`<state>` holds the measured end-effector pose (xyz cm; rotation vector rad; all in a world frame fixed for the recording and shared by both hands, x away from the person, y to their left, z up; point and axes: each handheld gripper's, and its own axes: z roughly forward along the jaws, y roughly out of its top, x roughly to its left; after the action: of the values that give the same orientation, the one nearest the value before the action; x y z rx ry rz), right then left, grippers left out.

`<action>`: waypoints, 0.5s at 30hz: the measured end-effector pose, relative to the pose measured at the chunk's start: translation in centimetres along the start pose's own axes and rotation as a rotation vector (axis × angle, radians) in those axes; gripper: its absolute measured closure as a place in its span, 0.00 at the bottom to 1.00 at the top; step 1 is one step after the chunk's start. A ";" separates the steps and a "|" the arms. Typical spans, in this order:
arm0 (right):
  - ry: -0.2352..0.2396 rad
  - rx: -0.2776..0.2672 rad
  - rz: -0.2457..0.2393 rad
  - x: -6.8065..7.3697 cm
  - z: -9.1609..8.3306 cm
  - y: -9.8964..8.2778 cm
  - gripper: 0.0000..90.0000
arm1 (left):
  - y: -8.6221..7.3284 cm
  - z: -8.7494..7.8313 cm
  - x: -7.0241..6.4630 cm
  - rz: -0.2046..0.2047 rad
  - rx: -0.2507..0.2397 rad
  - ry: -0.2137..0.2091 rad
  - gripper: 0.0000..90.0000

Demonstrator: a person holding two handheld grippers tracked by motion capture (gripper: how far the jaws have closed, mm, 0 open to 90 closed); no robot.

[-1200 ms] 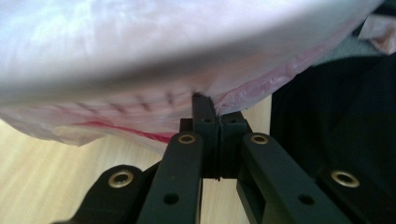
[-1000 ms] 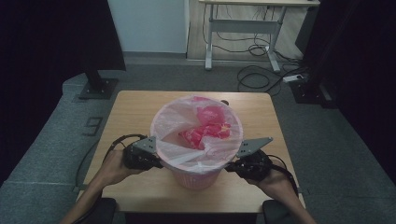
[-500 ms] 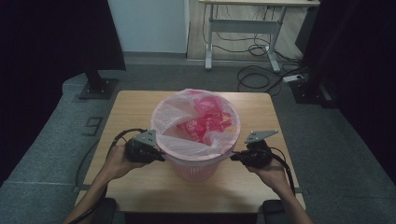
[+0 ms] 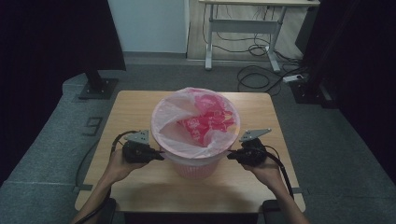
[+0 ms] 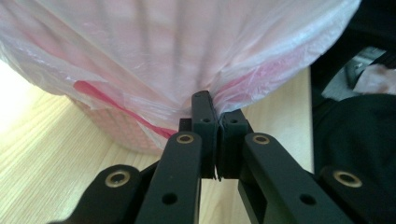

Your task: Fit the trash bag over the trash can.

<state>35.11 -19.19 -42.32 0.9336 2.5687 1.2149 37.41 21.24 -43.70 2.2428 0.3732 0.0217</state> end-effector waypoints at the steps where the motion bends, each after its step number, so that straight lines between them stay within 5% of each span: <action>1: -0.005 0.006 -0.004 -0.2 0.2 -0.1 0.96 | 0.0 0.0 0.0 0.000 0.000 0.000 0.97; 5: -0.007 0.020 0.006 -0.6 1.2 -0.3 0.95 | -0.8 0.6 1.1 -0.049 -0.033 0.002 0.96; 8: -0.011 0.032 -0.002 -0.5 1.3 -0.1 0.94 | -1.0 0.1 1.1 -0.079 -0.031 0.009 0.80; 15: 0.031 0.045 -0.006 -0.7 -0.9 -0.3 0.51 | -1.3 -3.0 -0.3 -0.085 -0.063 0.074 0.40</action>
<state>35.15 -20.34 -42.05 0.9218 2.6318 1.1840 36.35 24.15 -42.69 2.1666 0.5010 0.0704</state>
